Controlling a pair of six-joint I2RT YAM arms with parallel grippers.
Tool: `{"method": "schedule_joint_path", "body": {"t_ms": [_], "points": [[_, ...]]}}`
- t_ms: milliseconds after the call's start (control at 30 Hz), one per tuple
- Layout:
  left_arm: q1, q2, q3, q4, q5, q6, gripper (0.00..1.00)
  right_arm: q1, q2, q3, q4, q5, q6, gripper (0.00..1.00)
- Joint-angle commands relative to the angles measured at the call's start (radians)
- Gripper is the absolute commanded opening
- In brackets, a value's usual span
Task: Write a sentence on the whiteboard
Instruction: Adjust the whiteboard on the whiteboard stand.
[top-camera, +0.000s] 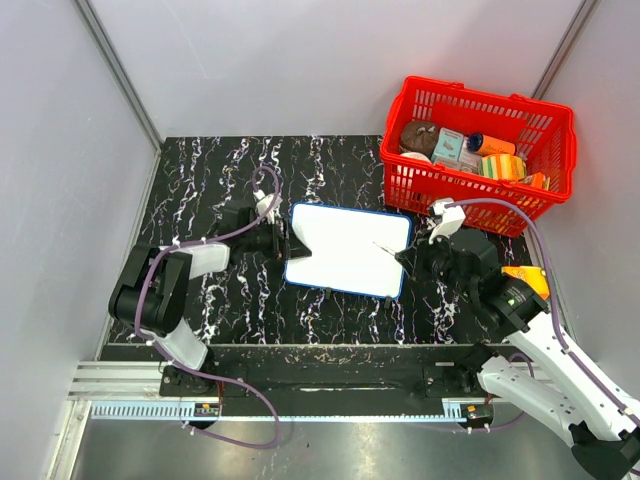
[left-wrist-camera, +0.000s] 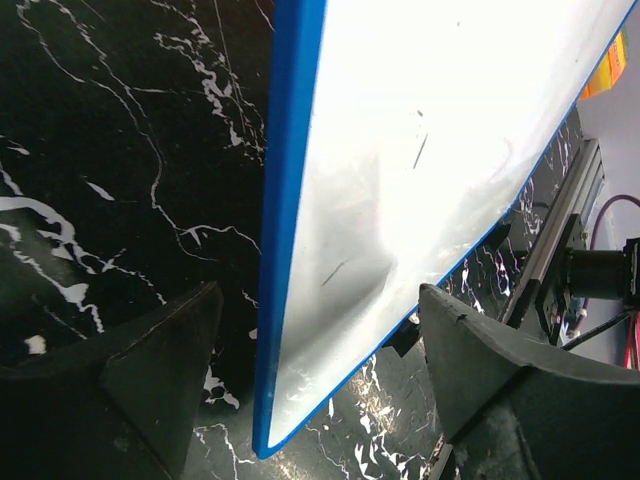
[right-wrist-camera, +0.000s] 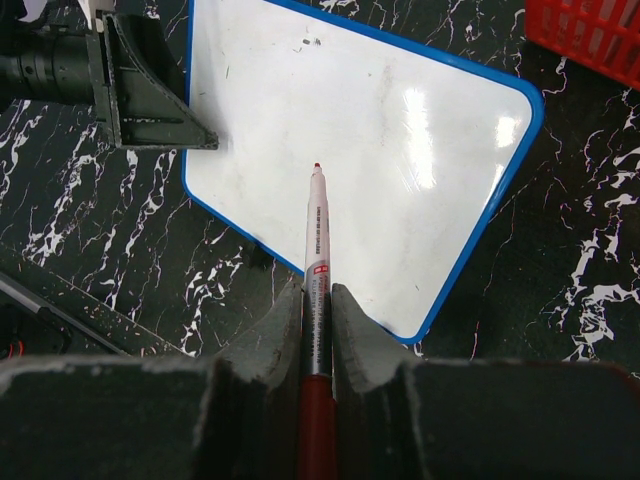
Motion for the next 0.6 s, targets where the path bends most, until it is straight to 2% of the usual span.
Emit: {"method": "schedule_joint_path", "body": {"t_ms": [0,300,567], "points": [[-0.039,0.002,-0.039,0.108,0.017,-0.002,0.82,0.005,-0.002,0.011,0.047,-0.012,-0.002,0.00],[-0.151,-0.052,-0.112,0.200,-0.099,-0.091,0.82,0.005,0.007,0.012,0.054,-0.023,0.000,0.00],[-0.225,-0.084,-0.116,0.233,-0.161,-0.130,0.81,0.004,0.005,0.003,0.060,-0.029,0.005,0.00]]}}
